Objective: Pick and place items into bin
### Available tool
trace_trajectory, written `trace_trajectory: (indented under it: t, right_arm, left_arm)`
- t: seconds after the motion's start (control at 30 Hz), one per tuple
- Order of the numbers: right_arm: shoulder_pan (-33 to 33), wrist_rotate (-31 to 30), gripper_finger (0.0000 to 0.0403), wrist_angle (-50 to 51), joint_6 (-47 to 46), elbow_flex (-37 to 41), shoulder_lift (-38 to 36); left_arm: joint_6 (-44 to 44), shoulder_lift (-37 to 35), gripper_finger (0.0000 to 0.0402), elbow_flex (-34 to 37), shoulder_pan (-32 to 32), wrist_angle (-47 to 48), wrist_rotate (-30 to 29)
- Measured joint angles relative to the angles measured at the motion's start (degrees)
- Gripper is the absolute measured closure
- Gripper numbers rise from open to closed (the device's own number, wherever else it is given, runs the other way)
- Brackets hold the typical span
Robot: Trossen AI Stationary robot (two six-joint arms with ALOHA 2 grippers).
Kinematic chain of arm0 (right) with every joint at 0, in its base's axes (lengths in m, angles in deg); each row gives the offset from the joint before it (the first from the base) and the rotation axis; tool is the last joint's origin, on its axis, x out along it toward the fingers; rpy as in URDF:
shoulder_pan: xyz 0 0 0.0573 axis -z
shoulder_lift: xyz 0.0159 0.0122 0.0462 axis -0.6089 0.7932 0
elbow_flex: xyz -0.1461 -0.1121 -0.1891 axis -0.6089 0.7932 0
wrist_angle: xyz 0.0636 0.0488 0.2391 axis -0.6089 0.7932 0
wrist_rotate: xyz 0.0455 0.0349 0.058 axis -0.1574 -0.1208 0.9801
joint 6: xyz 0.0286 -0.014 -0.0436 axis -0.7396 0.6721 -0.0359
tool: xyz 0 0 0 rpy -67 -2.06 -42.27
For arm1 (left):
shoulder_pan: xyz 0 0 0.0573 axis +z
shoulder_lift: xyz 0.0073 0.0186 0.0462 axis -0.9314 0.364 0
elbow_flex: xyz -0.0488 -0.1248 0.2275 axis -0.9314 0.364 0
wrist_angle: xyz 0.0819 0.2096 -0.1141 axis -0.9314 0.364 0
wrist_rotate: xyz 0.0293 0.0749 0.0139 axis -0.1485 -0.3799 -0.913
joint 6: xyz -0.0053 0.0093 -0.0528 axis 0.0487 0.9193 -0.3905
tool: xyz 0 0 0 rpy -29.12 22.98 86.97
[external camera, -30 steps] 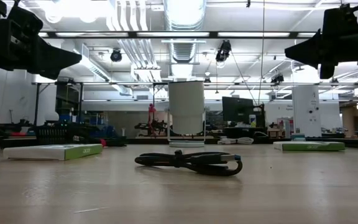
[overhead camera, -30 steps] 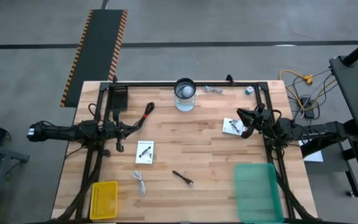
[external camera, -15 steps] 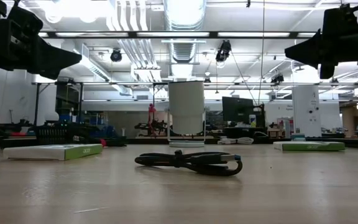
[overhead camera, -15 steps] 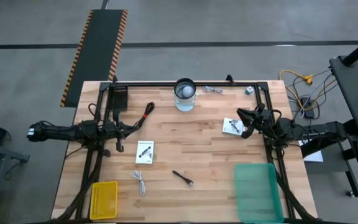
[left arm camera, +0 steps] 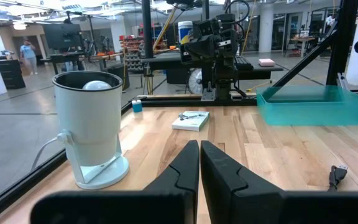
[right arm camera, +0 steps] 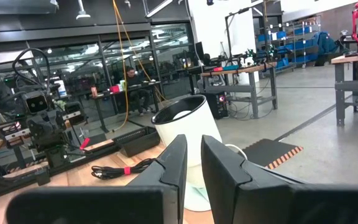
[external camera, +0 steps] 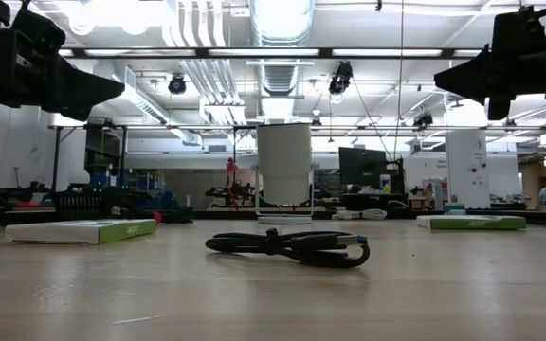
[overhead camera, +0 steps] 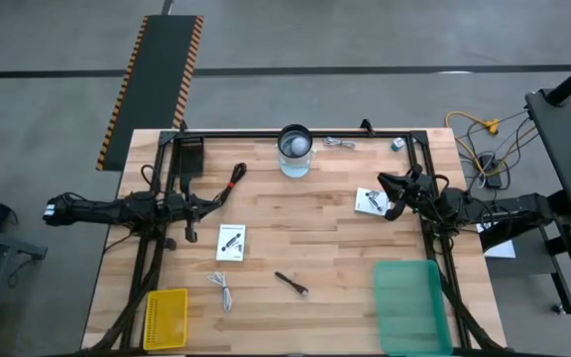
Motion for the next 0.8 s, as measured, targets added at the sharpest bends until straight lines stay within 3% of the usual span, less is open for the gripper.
trace_trajectory:
  t: [0.43,0.7,0.8]
  right_arm:
    - [0.0,0.0,0.0364,0.0,0.3,0.0,0.0]
    - [0.0,0.0,0.0364,0.0,9.2,0.0,0.0]
    - [0.0,0.1,0.0364,0.0,2.1,0.0,0.0]
  left_arm:
    - [0.0,0.0,0.0402,0.0,0.0,0.0,0.0]
    - [0.0,0.0,0.0402,0.1,0.0,-1.6,-0.1]
    - [-0.1,0.0,0.0402,0.1,0.0,-4.1,-0.1]
